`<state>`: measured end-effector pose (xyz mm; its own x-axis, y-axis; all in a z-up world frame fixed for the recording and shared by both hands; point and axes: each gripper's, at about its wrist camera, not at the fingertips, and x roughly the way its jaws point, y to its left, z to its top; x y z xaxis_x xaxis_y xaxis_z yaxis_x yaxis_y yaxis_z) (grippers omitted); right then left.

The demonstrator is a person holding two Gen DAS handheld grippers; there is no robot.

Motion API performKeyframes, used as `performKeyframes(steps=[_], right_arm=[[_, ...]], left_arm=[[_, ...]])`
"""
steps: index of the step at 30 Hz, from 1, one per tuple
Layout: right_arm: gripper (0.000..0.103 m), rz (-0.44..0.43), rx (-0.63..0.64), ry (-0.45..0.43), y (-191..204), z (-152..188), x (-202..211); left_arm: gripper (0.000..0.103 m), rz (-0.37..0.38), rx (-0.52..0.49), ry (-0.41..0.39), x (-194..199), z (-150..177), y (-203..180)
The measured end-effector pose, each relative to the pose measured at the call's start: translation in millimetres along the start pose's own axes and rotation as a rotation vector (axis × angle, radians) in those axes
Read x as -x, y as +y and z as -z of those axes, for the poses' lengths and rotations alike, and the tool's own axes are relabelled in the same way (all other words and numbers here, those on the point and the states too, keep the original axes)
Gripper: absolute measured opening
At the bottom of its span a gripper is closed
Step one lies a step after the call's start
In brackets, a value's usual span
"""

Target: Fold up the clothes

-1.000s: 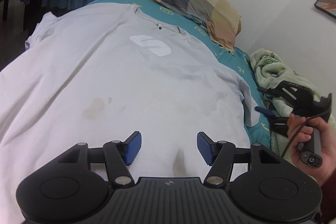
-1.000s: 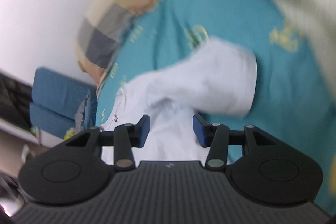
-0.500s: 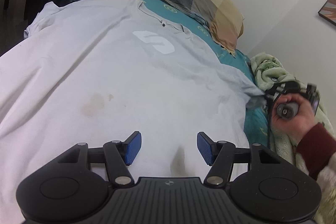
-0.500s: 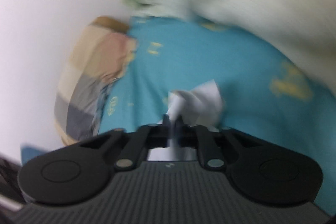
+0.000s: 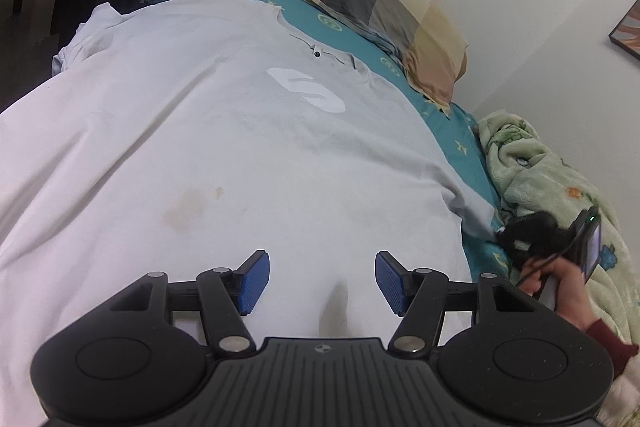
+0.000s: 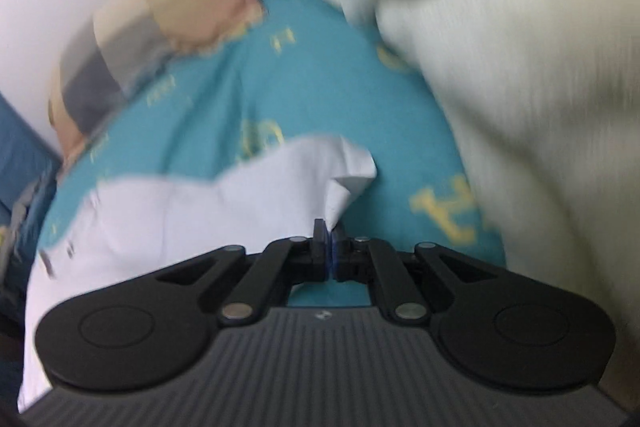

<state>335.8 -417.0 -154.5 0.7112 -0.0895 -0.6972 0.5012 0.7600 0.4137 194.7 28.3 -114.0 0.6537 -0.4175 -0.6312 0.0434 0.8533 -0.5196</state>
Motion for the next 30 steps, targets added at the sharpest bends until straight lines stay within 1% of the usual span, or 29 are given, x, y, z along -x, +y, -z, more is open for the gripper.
performKeyframes(steps=[4,6,8,10,11,13,15,18,20,23,25,27,30], right_arm=[[0.010,-0.020,0.098,0.033,8,16,18],[0.019,-0.037,0.139,0.048,14,20,34],[0.054,-0.072,0.167,0.039,16,28,56],[0.069,-0.104,0.180,0.017,16,38,81],[0.072,-0.119,0.182,0.008,16,45,96],[0.072,-0.148,0.173,0.013,13,60,123],[0.072,-0.175,0.168,0.049,15,80,143],[0.072,-0.221,0.165,0.079,23,119,164],[0.072,-0.239,0.197,0.096,31,140,170],[0.072,-0.251,0.293,0.107,45,158,169],[0.072,-0.240,0.349,0.096,51,163,164],[0.072,-0.230,0.372,0.091,52,166,156],[0.072,-0.237,0.354,0.120,53,165,137]], left_arm=[[0.062,0.002,-0.012,-0.013,4,-4,0],[0.062,-0.001,-0.017,-0.020,6,-7,0],[0.062,0.000,-0.017,-0.030,10,-9,0],[0.062,0.011,-0.001,-0.039,16,-12,0],[0.062,0.018,0.010,-0.045,19,-14,2],[0.062,0.030,0.031,-0.060,26,-17,4],[0.062,0.040,0.085,-0.077,35,-26,17],[0.062,0.054,0.171,-0.102,49,-39,37],[0.062,0.051,0.248,-0.124,58,-50,57],[0.062,0.016,0.409,-0.172,73,-73,102],[0.064,0.001,0.567,-0.209,77,-84,145],[0.065,-0.014,0.732,-0.247,79,-96,188],[0.064,-0.018,0.916,-0.272,62,-103,242]])
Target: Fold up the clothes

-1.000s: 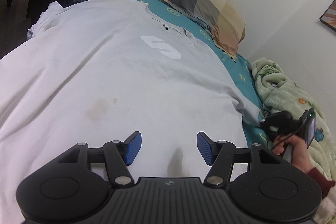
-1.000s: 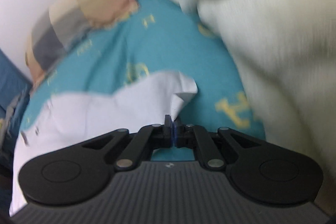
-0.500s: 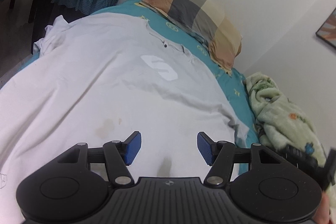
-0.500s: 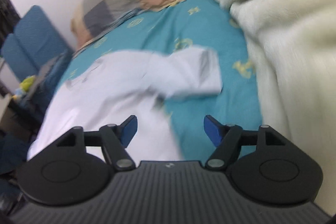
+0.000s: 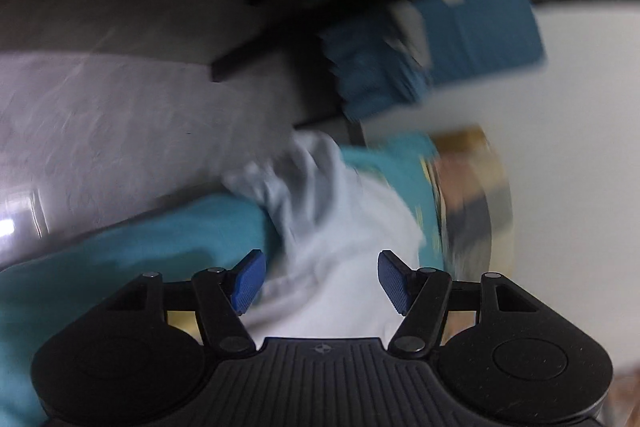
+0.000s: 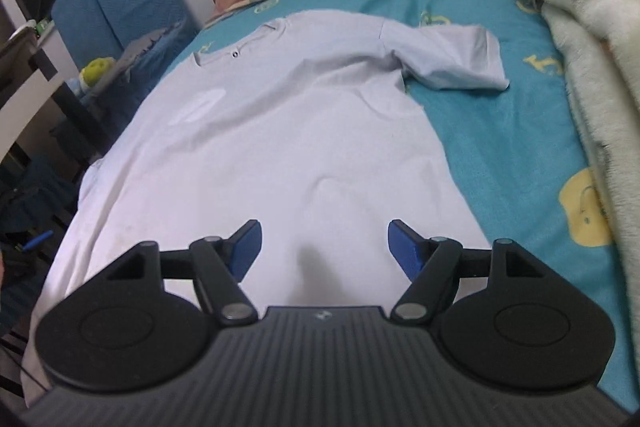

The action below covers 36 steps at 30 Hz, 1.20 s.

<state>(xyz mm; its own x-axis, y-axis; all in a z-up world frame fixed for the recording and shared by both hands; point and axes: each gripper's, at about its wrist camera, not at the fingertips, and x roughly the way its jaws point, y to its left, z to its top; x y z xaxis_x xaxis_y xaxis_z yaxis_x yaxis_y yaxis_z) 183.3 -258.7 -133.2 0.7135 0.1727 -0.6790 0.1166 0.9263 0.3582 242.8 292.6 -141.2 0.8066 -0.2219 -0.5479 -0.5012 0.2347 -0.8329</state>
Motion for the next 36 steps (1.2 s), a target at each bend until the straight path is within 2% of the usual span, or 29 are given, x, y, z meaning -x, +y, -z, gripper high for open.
performKeyframes(steps=[2,6,11,13,14,15,17,20,23,25,26,28,32,34,35,36], right_arm=[[0.072,-0.018,-0.021,0.018,-3,-1,-10],[0.074,-0.019,-0.016,0.025,1,1,-22],[0.074,-0.023,0.012,0.005,6,-1,-29],[0.074,-0.020,0.026,-0.002,7,-1,-30],[0.074,-0.018,0.030,-0.004,8,-1,-31],[0.074,-0.016,0.033,-0.006,9,-1,-31],[0.074,-0.016,0.034,-0.008,9,-1,-31],[0.072,-0.019,0.023,-0.008,7,-2,-30],[0.072,-0.010,0.002,-0.006,2,-3,-27],[0.072,-0.001,-0.008,-0.005,0,-4,-25],[0.072,0.005,-0.008,-0.006,-1,-5,-24],[0.072,0.005,0.002,0.004,-2,-6,-23],[0.072,0.003,0.051,0.036,-3,-10,-10],[0.072,0.013,0.090,0.049,-3,-13,4],[0.072,0.018,0.109,0.055,-3,-15,11],[0.072,0.021,0.126,0.061,-4,-17,20]], left_arm=[[0.063,-0.009,0.087,0.000,-20,-21,17],[0.060,-0.062,0.146,0.065,-74,-36,36],[0.057,-0.027,0.176,0.074,-119,-49,43],[0.048,-0.003,0.181,0.081,-125,-51,43],[0.027,0.009,0.183,0.085,-127,-52,43],[0.001,0.029,0.185,0.080,-126,-53,42],[0.002,0.073,0.191,0.067,-120,-56,39],[0.002,0.074,0.130,-0.019,-93,-63,23],[0.002,-0.058,0.013,-0.058,-72,-69,4],[0.002,-0.174,-0.084,-0.102,-63,-71,-4],[0.002,-0.204,-0.135,-0.106,-61,-71,-6],[0.003,-0.210,-0.235,-0.048,-59,-68,-8],[0.009,-0.211,-0.346,0.061,-33,-53,-18],[0.017,-0.210,-0.429,0.118,-9,-42,-30],[0.026,-0.216,-0.493,0.142,7,-35,-35],[0.040,-0.226,-0.564,0.163,25,-29,-40]])
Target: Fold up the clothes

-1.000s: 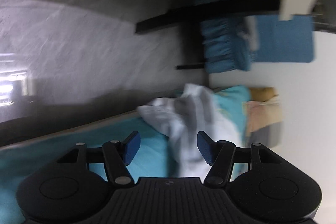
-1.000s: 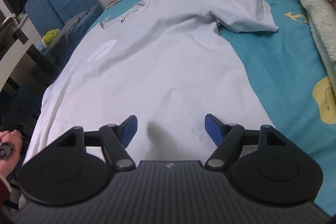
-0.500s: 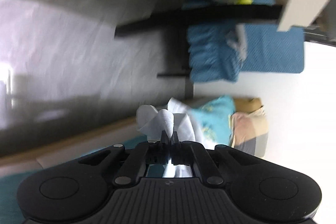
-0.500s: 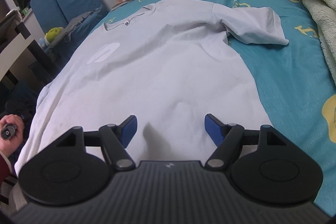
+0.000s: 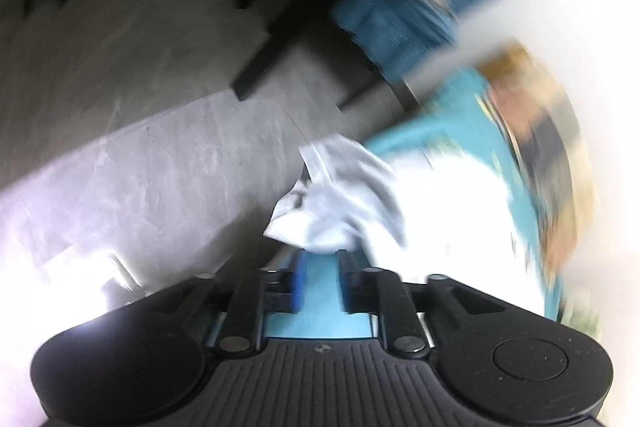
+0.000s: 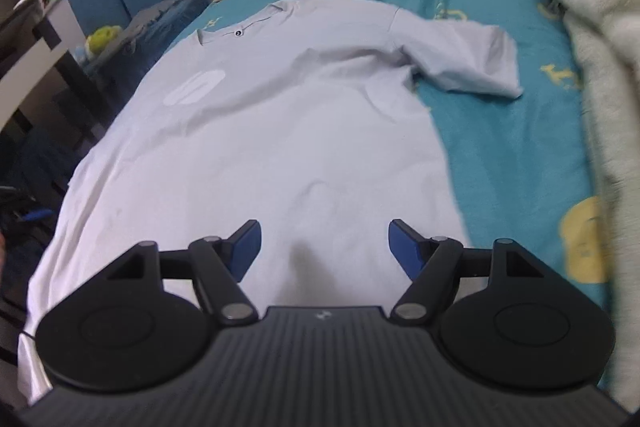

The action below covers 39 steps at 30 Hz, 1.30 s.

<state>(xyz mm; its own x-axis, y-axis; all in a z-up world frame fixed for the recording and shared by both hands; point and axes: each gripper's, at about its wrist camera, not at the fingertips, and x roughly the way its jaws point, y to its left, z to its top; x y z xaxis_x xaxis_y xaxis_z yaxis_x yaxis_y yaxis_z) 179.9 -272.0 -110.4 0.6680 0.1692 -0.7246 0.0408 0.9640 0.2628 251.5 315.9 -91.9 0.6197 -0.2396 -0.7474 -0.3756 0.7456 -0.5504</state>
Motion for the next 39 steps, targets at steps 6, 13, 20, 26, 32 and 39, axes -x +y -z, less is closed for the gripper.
performKeyframes(steps=[6,13,20,26,32,39], right_arm=[[0.072,-0.024,0.041,0.175,-28,0,54],[0.072,-0.005,0.134,0.358,-60,34,78],[0.069,0.027,0.236,0.539,-44,56,48],[0.005,0.074,0.351,0.619,-21,67,46],[0.004,0.067,0.488,0.595,6,53,95],[0.004,0.095,0.571,0.637,12,63,125]], left_arm=[[0.065,0.060,-0.295,0.156,82,63,-9],[0.071,0.024,-0.557,0.351,108,133,6],[0.058,-0.072,-0.656,0.525,101,164,14],[0.001,-0.093,-0.663,0.536,117,171,16],[0.001,0.020,-0.592,0.497,161,163,1],[0.001,-0.007,-0.515,0.524,186,178,28]])
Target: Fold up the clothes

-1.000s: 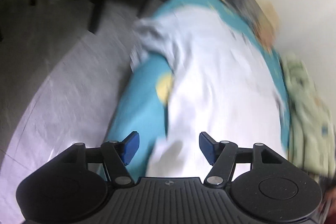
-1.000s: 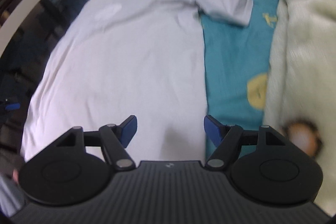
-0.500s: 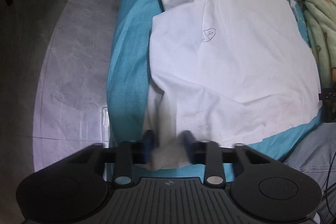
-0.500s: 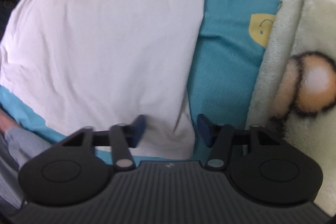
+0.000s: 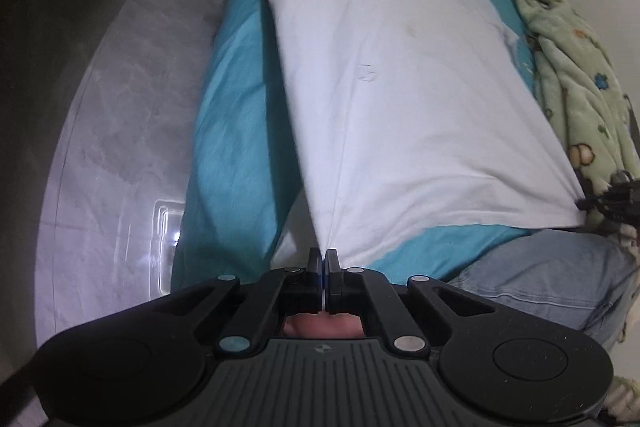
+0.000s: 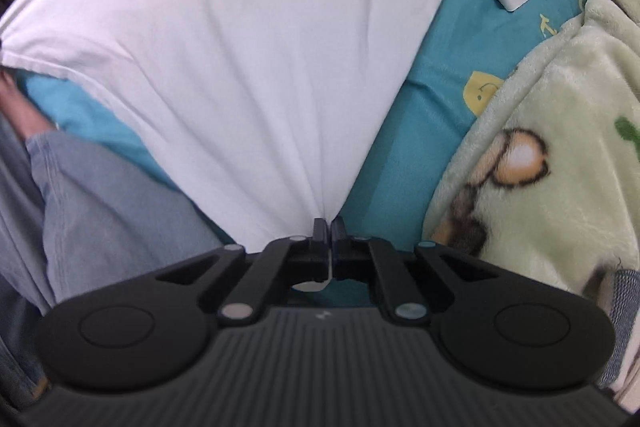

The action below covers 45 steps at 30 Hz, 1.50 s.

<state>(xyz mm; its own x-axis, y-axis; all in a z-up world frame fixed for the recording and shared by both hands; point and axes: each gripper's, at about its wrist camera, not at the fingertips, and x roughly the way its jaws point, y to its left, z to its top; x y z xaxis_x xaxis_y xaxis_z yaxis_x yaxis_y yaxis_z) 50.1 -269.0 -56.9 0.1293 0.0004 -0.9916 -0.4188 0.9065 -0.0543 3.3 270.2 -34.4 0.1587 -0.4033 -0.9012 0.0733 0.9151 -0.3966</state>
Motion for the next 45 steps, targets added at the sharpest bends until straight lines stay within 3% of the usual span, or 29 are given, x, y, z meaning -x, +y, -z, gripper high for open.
performKeyframes(steps=[5,7,9,13,15,17,19,22,26,31,37,39,45], right_arm=[[0.006,0.001,-0.084,0.019,-8,5,-28],[0.007,-0.043,-0.151,-0.024,-17,6,-21],[0.008,-0.102,-0.212,-0.080,-24,8,-9],[0.010,-0.172,-0.340,-0.226,-40,13,20],[0.023,-0.203,-0.407,-0.291,-50,12,29],[0.054,-0.245,-0.478,-0.349,-60,6,31],[0.059,-0.280,-0.569,-0.399,-69,-1,28],[0.059,-0.361,-0.747,-0.482,-92,-13,11],[0.060,-0.443,-0.963,-0.577,-121,-30,-18],[0.061,-0.596,-1.150,-0.610,-148,-49,-67],[0.061,-0.719,-1.365,-0.679,-184,-76,-123],[0.061,-0.696,-1.411,-0.717,-196,-88,-136],[0.060,-0.523,-1.427,-0.791,-219,-129,-167]], left_arm=[[0.003,-0.022,0.016,-0.017,-5,7,13],[0.010,-0.035,0.001,-0.041,3,6,8],[0.028,-0.048,-0.013,-0.070,10,6,0],[0.042,-0.091,-0.046,-0.157,29,-1,-28],[0.052,-0.127,-0.072,-0.211,37,-7,-48],[0.056,-0.149,-0.103,-0.265,42,-16,-71],[0.057,-0.169,-0.128,-0.316,44,-27,-95],[0.060,-0.150,-0.136,-0.358,35,-46,-131],[0.063,-0.103,-0.140,-0.402,8,-70,-183],[0.067,-0.040,-0.123,-0.454,-48,-100,-229],[0.069,-0.111,-0.123,-0.469,-125,-140,-233],[0.069,-0.147,-0.134,-0.468,-143,-148,-231],[0.069,-0.198,-0.102,-0.432,-168,-167,-207]])
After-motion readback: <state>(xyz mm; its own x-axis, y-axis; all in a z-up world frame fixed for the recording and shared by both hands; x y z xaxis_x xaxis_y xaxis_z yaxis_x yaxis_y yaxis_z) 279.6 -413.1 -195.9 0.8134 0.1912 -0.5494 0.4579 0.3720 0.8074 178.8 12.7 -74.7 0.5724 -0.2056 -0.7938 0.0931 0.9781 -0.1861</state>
